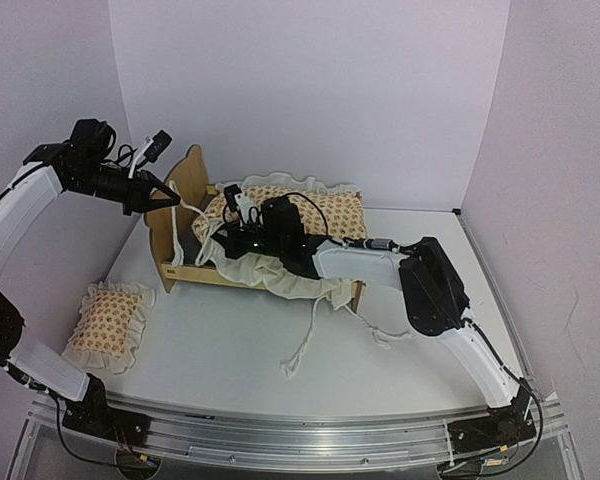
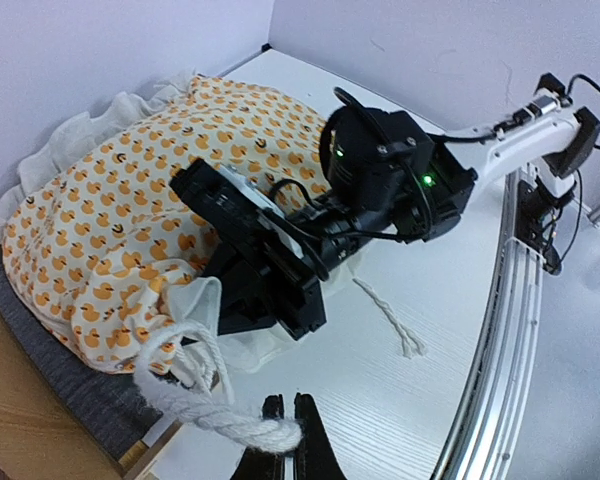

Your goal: Set up the pet bed

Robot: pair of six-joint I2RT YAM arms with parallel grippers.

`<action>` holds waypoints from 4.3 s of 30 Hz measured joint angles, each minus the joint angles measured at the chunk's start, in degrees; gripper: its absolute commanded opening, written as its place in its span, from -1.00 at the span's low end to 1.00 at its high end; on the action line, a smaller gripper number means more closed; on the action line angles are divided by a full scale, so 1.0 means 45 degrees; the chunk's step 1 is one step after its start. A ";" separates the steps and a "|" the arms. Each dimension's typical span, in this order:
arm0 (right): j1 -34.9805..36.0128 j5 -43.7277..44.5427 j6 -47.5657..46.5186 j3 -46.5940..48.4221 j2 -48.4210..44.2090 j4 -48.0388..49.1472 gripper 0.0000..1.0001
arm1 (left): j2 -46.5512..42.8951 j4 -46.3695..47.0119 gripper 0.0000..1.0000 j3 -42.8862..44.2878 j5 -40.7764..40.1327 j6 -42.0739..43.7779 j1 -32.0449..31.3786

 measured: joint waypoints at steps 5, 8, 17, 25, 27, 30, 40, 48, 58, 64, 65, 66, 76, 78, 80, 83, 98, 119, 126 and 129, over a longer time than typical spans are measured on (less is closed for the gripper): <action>0.0153 -0.0024 -0.0419 0.0101 0.0018 -0.0430 -1.00 | -0.0062 -0.1827 -1.00 -0.0043 0.0233 0.1784 0.0000; 0.0246 -0.0057 -0.0676 0.0233 0.0177 -0.0636 -1.00 | -0.0227 -0.1834 -1.00 -0.0827 0.0007 0.2116 0.0000; 0.0426 0.0102 -0.1041 0.0831 0.0933 -0.1266 -1.00 | -0.0363 -0.0583 -0.99 -0.4153 -0.2652 0.2863 0.0029; 0.0487 0.0204 -0.1170 0.1784 0.0933 -0.1544 -1.00 | -0.0385 0.0746 -0.14 -0.6408 -0.4351 0.4138 0.0039; 0.0499 0.0240 -0.1268 0.2199 0.0937 -0.1559 -1.00 | -0.0411 0.1121 -0.02 -0.6358 -0.4331 0.4330 0.0039; 0.0515 0.0369 -0.1493 0.2656 0.0954 -0.1508 -1.00 | -0.0420 0.1576 0.08 -0.6151 -0.4229 0.4609 -0.0018; 0.0548 0.1096 -0.2513 0.3436 0.2359 -0.1793 -1.00 | 0.0753 0.4064 0.13 -0.5454 -0.4067 0.4099 -0.0701; 0.0567 0.1219 -0.2698 0.3232 0.2599 -0.2244 -1.00 | 0.1885 0.5086 0.19 -0.5109 -0.4360 0.4428 -0.1042; 0.0567 0.1589 -0.1714 0.3310 0.2553 -0.2700 -0.53 | 0.2617 0.5545 -0.12 -0.4619 -0.5213 0.6477 -0.2147; 0.0335 0.1298 -0.1094 0.2464 0.1819 -0.3438 -0.40 | 0.3560 0.6016 -0.52 -0.3885 -0.6022 0.6379 -0.2045; 0.0329 0.1268 -0.1055 0.2152 0.1553 -0.3552 -0.39 | 0.3602 0.6047 -0.57 -0.3869 -0.6037 0.6334 -0.2016; 0.0336 0.1219 -0.1048 0.1702 0.1201 -0.3753 -0.36 | 0.3605 0.6047 -0.60 -0.3872 -0.6041 0.6334 -0.1984; 0.0341 0.1059 -0.0724 -0.2211 -0.1935 -0.4450 -0.06 | 0.4060 0.6821 -0.87 -0.3869 -0.7210 0.6027 -0.1766; 0.0396 0.1022 -0.0753 -0.2918 -0.2666 -0.4395 0.41 | 0.4406 0.7037 -0.87 -0.3869 -0.7671 0.5948 -0.1741; 0.0470 0.1033 -0.0730 -0.3525 -0.3369 -0.4299 0.63 | 0.4735 0.7173 -0.79 -0.3830 -0.8008 0.5793 -0.1734; 0.0538 0.1269 -0.0880 -0.4120 -0.4019 -0.4112 0.52 | 0.5113 0.7137 -0.57 -0.3529 -0.8173 0.5527 -0.1729; -0.0275 0.3195 0.0061 -0.3357 -0.2797 -0.5252 -0.77 | 0.3666 0.3666 0.21 -0.1380 -0.4817 0.4733 -0.1383; -0.0521 0.3719 0.1282 -0.1236 -0.1404 -0.6373 -1.00 | 0.2694 0.3194 -0.51 -0.2464 -0.5493 0.4826 -0.0940; -0.0534 0.3741 0.1379 -0.1236 -0.1404 -0.6378 -1.00 | 0.2006 0.3421 -0.37 -0.3670 -0.6160 0.5218 -0.0762; -0.0545 0.3715 0.1383 -0.1236 -0.1404 -0.6381 -1.00 | 0.2018 0.3403 -0.29 -0.4190 -0.6532 0.5493 -0.0832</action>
